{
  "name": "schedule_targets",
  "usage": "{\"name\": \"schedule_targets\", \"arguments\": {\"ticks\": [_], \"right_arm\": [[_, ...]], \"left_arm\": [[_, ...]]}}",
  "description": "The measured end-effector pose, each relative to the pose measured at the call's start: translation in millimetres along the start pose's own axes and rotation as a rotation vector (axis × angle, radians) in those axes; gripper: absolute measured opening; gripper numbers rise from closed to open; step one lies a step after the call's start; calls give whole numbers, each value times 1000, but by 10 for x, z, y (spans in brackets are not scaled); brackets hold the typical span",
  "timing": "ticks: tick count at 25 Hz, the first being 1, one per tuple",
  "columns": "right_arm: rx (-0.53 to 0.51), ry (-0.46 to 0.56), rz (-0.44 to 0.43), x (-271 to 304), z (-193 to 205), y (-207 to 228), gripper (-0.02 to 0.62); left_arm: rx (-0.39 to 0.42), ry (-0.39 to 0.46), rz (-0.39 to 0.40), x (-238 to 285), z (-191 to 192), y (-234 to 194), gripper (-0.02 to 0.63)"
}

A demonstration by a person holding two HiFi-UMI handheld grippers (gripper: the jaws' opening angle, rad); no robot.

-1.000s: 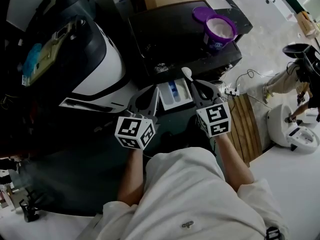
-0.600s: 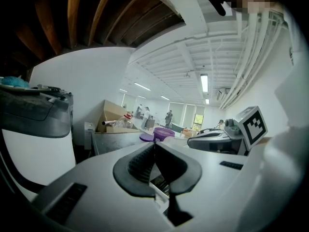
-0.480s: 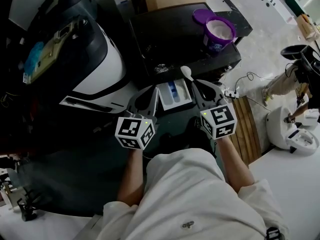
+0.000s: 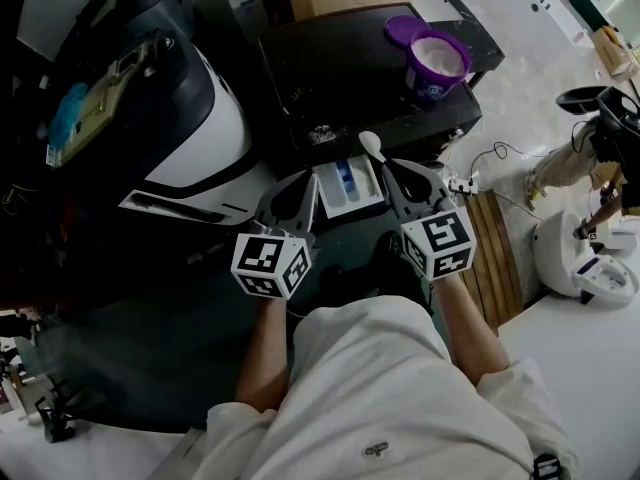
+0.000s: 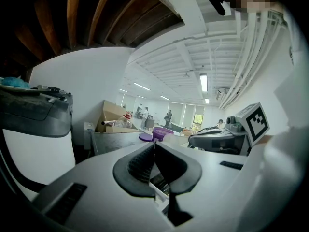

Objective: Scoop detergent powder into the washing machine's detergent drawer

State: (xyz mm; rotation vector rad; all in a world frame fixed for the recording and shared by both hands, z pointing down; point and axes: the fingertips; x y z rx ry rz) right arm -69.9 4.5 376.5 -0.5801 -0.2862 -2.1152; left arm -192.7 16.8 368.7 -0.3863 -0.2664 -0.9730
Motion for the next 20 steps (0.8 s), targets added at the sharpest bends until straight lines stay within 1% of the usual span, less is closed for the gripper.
{"name": "schedule_targets", "arguments": {"ticks": [12, 20], "right_arm": [[28, 7, -14, -47, 1, 14, 12], [29, 10, -19, -46, 29, 33, 12]], "left_arm": [[-6, -5, -5, 7, 25, 9, 20], [-5, -5, -7, 29, 40, 33, 20]]}}
Point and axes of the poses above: the fingertips, and each gripper's own axes: x forward along the fingers, y to its right, z out of its underside, and after that the axes turned 12 degrees about -y, right-handed
